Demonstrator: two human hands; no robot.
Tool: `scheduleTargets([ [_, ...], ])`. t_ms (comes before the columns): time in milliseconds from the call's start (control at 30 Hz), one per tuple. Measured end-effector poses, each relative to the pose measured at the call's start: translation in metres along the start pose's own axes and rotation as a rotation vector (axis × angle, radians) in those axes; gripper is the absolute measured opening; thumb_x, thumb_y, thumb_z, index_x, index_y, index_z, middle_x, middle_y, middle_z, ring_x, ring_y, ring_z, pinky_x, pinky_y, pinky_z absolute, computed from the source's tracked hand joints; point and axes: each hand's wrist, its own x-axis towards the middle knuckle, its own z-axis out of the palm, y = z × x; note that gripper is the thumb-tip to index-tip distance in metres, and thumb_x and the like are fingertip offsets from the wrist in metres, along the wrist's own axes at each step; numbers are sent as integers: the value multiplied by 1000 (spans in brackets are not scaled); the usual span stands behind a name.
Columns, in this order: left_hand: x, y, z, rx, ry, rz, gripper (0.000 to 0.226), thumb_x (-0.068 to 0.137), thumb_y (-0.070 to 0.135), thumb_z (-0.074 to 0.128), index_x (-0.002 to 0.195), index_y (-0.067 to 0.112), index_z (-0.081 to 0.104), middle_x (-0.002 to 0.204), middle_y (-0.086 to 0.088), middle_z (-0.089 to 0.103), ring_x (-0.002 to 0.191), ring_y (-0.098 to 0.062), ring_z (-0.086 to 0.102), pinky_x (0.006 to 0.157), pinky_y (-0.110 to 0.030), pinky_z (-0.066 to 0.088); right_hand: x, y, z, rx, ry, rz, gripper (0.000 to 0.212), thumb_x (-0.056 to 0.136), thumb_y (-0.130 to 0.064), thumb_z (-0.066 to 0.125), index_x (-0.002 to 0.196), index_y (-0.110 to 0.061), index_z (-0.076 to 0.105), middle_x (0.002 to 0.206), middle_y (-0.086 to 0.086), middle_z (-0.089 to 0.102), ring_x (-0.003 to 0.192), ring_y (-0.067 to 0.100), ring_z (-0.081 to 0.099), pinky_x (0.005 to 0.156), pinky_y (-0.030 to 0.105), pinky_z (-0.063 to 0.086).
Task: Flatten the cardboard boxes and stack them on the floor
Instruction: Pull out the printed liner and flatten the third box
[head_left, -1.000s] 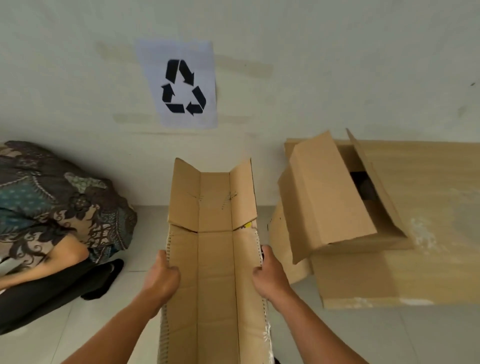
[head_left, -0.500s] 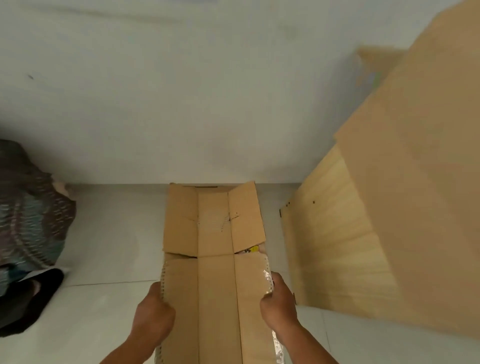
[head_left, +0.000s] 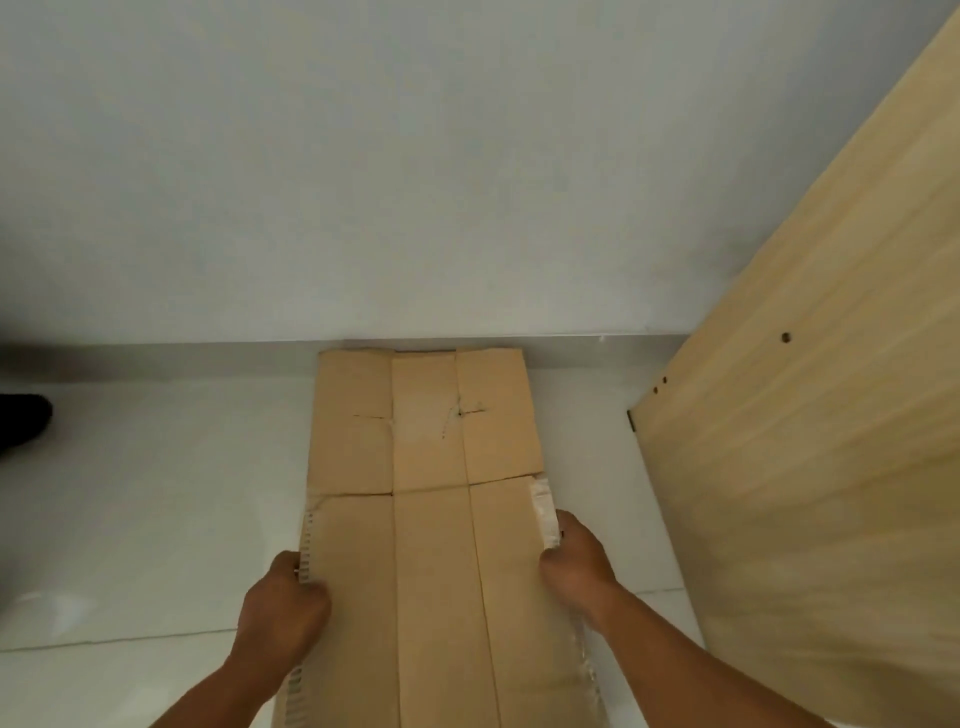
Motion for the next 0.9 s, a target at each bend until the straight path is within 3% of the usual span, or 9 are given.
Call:
scheduleTargets([
  [67, 14, -13, 4, 60, 25, 51, 33, 93, 15, 50, 124, 15, 58, 105, -6, 68, 89, -26, 61, 75, -36, 50, 14, 2, 4, -125, 0, -64, 39, 91, -4, 44, 125, -21, 53, 113, -1, 63, 101, 18, 60, 74, 21, 44],
  [167, 33, -22, 2, 117, 44, 77, 33, 95, 16, 52, 126, 13, 61, 110, -9, 68, 96, -29, 60, 82, -36, 48, 23, 1, 5, -270, -31, -134, 24, 91, -13, 52, 114, -16, 58, 110, 4, 64, 99, 20, 62, 75, 23, 47],
  [267, 43, -28, -2, 162, 33, 96, 38, 95, 25, 53, 131, 14, 59, 112, -11, 61, 97, -29, 59, 85, -37, 50, 21, -3, 6, -324, -3, -161, 26, 90, -16, 57, 115, -16, 62, 110, 7, 65, 98, 21, 63, 79, 24, 48],
  [367, 40, -30, -3, 107, -101, 88, 57, 93, 39, 62, 144, 21, 44, 132, -9, 60, 117, -32, 58, 97, -40, 50, 18, -6, 7, -341, 42, -145, 21, 91, -11, 54, 112, -16, 57, 105, 2, 61, 89, 16, 55, 73, 22, 42],
  [467, 35, -27, -2, 81, -184, 138, 77, 86, 37, 71, 150, 25, 30, 136, -4, 58, 119, -28, 57, 96, -37, 50, 18, -4, 7, -357, 56, -87, 28, 92, -11, 52, 120, -11, 55, 115, 6, 62, 99, 21, 59, 77, 25, 43],
  [633, 39, -26, -2, 139, -190, 175, 78, 86, 36, 73, 149, 19, 30, 135, -7, 59, 119, -29, 58, 98, -38, 50, 22, 0, 9, -355, 90, -92, 31, 94, -13, 51, 124, -11, 55, 121, 10, 64, 108, 26, 61, 89, 32, 51],
  [767, 38, -23, 2, 195, -200, 155, 95, 91, 38, 67, 158, 11, 4, 151, -15, 45, 132, -34, 50, 107, -39, 43, 20, 1, 10, -397, 95, -98, 41, 95, -15, 53, 136, -10, 49, 131, 11, 58, 119, 27, 57, 96, 31, 47],
  [900, 34, -16, 7, 226, -229, 174, 102, 96, 32, 62, 156, 16, -19, 148, -19, 47, 129, -35, 53, 104, -38, 44, 22, 4, 10, -457, 111, -127, 44, 95, -17, 54, 137, -12, 45, 129, 11, 58, 116, 27, 57, 93, 31, 49],
])
